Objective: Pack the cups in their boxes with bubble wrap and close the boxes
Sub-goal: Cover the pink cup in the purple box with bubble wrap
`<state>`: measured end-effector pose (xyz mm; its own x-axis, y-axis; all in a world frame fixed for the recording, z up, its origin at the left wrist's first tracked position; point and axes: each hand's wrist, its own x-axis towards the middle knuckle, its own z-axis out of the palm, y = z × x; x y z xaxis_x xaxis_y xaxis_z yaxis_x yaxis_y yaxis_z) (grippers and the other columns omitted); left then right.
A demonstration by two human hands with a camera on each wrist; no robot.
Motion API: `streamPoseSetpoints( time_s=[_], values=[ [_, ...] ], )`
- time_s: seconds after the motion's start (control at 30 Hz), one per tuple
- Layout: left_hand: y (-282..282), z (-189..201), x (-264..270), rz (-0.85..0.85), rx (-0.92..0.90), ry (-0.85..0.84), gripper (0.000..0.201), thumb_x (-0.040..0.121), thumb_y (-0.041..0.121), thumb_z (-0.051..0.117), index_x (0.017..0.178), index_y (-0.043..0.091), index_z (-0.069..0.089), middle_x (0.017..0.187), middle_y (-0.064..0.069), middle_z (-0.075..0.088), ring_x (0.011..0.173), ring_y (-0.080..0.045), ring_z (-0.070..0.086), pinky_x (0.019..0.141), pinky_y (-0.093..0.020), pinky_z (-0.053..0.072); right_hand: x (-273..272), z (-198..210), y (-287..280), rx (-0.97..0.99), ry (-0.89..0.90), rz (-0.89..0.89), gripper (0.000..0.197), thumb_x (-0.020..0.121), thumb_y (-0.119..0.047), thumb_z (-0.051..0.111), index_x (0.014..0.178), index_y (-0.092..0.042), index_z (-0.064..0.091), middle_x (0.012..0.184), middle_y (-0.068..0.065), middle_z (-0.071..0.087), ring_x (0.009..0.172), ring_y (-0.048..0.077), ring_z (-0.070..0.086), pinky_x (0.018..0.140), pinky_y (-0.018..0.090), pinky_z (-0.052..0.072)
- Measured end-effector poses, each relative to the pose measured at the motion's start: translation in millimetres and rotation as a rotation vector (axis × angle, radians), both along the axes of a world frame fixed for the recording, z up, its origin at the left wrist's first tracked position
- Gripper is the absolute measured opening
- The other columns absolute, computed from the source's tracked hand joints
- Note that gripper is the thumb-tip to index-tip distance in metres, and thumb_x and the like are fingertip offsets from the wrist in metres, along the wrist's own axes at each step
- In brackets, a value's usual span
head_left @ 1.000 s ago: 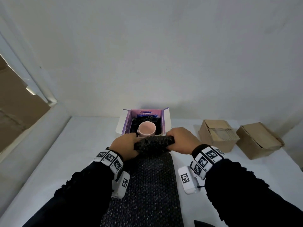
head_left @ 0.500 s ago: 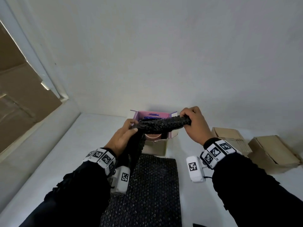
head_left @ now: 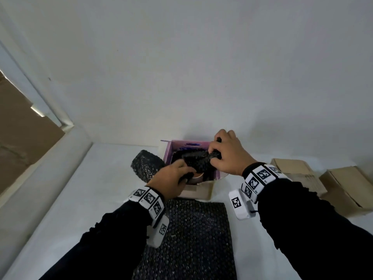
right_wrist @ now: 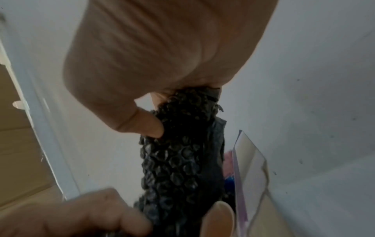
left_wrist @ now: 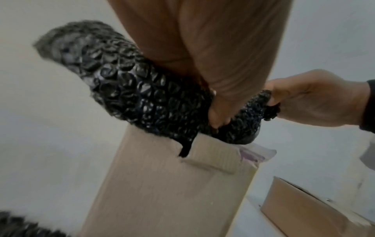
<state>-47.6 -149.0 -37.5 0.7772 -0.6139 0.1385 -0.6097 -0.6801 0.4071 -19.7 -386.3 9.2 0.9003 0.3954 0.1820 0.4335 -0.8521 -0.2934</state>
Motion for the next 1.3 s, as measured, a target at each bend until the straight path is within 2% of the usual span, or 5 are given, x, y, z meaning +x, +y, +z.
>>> streamPoseSetpoints(
  time_s=[0.2,0.43,0.73,0.97,1.3],
  values=[
    [1.1,-9.2,-3.8,0.089,0.014,0.164,0.078,0.088,0.026,0.056,0.141,0.050,0.004,0.101,-0.011,0.066,0.088,-0.028,0.063,0.076,-0.039,0.052,9.1,-1.4,18.9,-0.088,0.174,0.071,0.026,0.069,-0.015,0.048,0.091,-0.027,0.057,0.080,-0.011,0.060,0.079,0.014,0.054,0.085,0.031,0.030],
    [0.7,-35.1,10.3,0.065,0.140,0.017,0.047,0.082,0.045,0.040,0.108,0.022,0.072,0.116,-0.009,0.056,0.104,-0.031,0.052,0.086,-0.044,0.049,23.8,-12.2,41.6,-0.343,0.266,0.116,0.031,0.077,-0.003,0.056,0.099,-0.024,0.055,0.095,-0.008,0.053,0.100,0.023,0.052,0.083,0.033,0.038],
    [2.0,-39.3,9.5,-0.096,0.019,0.029,0.046,0.080,0.009,0.057,0.124,0.021,0.060,0.115,-0.002,0.067,0.101,-0.025,0.059,0.088,-0.036,0.049,23.3,-34.8,39.3,-0.369,0.090,-0.067,0.010,0.084,-0.006,0.052,0.084,-0.016,0.050,0.106,0.009,0.050,0.088,0.032,0.056,0.062,0.034,0.035],
    [-9.4,-39.7,9.2,-0.003,0.151,0.024,0.047,0.086,0.047,0.037,0.113,0.025,0.069,0.107,0.005,0.068,0.096,-0.022,0.062,0.081,-0.036,0.050,11.1,-55.0,7.7,-0.473,0.072,-0.043,0.031,0.069,-0.048,0.042,0.071,-0.029,0.065,0.067,-0.012,0.061,0.120,0.016,0.042,0.109,0.055,0.007],
    [-9.1,-41.9,4.3,0.089,0.278,-0.117,0.032,0.081,0.053,0.048,0.097,0.038,0.072,0.129,-0.005,0.048,0.116,-0.028,0.046,0.089,-0.042,0.045,15.8,-51.0,29.9,-0.556,0.149,-0.018,0.060,0.069,-0.035,0.065,0.123,-0.024,0.041,0.127,0.000,0.049,0.125,0.027,0.035,0.106,0.055,0.016]
  ],
)
